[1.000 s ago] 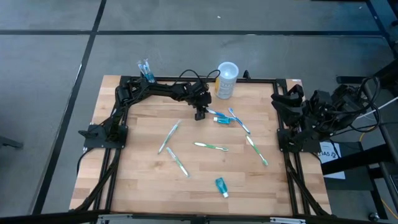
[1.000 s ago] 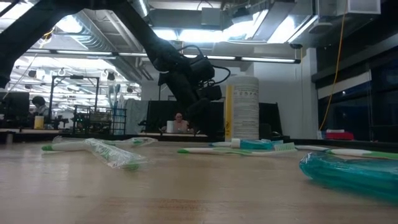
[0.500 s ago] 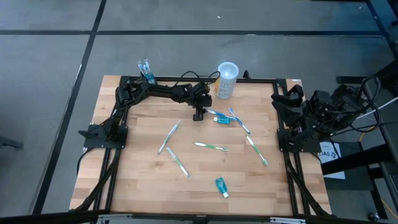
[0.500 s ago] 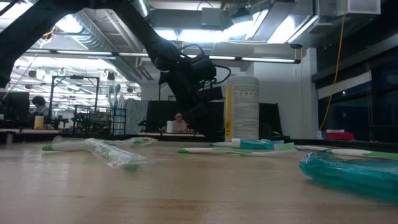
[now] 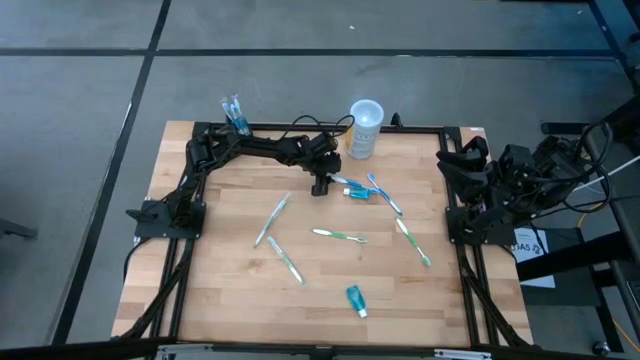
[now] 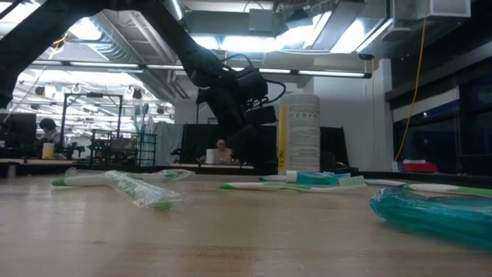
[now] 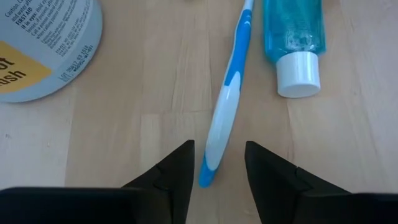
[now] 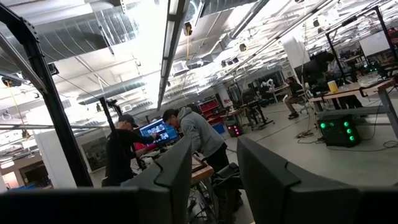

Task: Pick & Place toothbrushing station
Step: Put the blue toothbrush into the right section of the black organizer

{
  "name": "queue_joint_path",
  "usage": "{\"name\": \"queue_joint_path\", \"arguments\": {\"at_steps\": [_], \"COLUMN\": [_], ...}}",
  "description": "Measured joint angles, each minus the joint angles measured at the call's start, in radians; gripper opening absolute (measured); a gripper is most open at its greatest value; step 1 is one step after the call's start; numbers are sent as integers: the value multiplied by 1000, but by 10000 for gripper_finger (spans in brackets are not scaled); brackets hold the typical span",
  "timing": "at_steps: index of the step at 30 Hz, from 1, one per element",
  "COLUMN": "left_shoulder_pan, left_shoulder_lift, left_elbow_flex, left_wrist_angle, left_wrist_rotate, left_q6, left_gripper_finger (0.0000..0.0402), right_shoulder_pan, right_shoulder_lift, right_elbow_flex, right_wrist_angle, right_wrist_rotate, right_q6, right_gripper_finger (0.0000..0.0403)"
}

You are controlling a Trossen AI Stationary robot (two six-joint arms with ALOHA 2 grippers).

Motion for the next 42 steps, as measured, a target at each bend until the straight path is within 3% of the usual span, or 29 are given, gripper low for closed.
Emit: {"name": "queue_joint_path", "arguments": {"at_steps": [18,27,39,42], "left_shoulder_pan": [-12,-11,-11,6], "left_shoulder_lift": [2,-1,-7,-13], "left_elbow_flex": [0,2,6,-14], "left_wrist_angle": [-45,-110,-269,-349], "left_wrist_rotate": [-46,-39,-45,-2], "left_q6": [-34,-67,-72,-67], "left_gripper_finger": [97,10,3,3], "right_shoulder_pan": [0,0,5,22], "right_shoulder_lift": [0,1,30,32], "right_elbow_flex": [0,0,0,0], "right_wrist_angle": [5,5,21,23], "right_wrist_rotate": [0,-24,-30,-29], "right_q6": [-1,-1,1,0], "right_gripper_finger": [130,130,130,130]}}
